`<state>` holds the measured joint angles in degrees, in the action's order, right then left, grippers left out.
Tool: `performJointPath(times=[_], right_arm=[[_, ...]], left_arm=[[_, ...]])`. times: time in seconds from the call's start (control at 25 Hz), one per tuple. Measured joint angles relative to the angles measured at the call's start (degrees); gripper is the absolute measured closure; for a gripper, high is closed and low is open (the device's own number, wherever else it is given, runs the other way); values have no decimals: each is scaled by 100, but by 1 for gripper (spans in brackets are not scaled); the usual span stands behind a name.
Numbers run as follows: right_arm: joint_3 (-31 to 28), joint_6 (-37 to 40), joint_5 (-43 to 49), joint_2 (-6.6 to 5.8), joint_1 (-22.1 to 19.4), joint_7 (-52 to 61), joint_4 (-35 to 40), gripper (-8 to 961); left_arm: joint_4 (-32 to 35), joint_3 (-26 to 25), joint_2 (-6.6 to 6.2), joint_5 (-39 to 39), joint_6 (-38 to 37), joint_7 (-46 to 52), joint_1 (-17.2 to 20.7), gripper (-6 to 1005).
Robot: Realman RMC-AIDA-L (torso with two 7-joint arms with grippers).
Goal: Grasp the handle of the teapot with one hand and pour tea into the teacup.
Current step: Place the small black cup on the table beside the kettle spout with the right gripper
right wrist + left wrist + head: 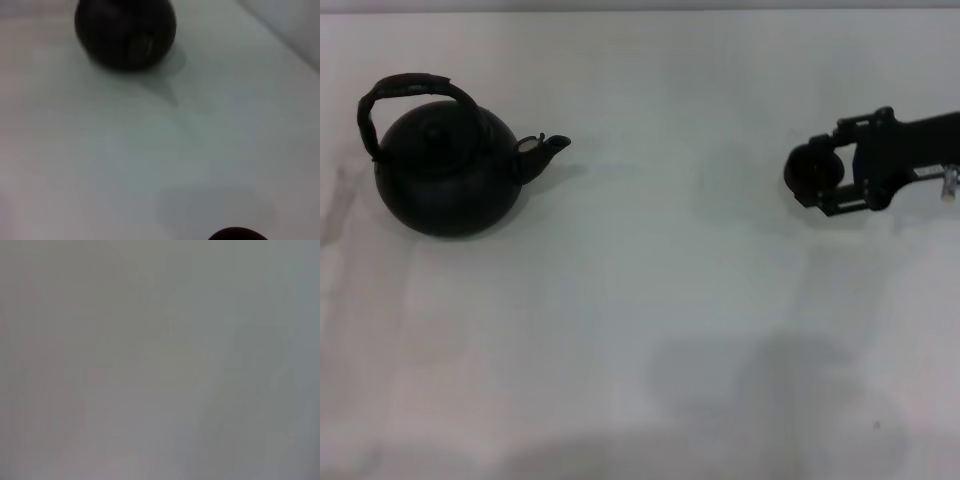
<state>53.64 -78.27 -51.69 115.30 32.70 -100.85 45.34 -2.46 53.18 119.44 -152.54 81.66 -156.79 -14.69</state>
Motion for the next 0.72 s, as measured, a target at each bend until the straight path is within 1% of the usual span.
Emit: performJointPath(times=[0.12,0.36,0.6,0.72], right_arm=[[143,-121,-249,4,87,251,114,224],[699,18,-950,36,217,406,13,223],[1577,467,-1563,52,272,401,-134,222],[2098,818,-1818,54,306,377,-220,221]], left_arm=[[0,0,0,7,12,0,-6,136],[6,9,0,101,17,0,-20,136],[9,9,0,141,18,0,-26,136],[7,9,0,145,18,23,-26,136]])
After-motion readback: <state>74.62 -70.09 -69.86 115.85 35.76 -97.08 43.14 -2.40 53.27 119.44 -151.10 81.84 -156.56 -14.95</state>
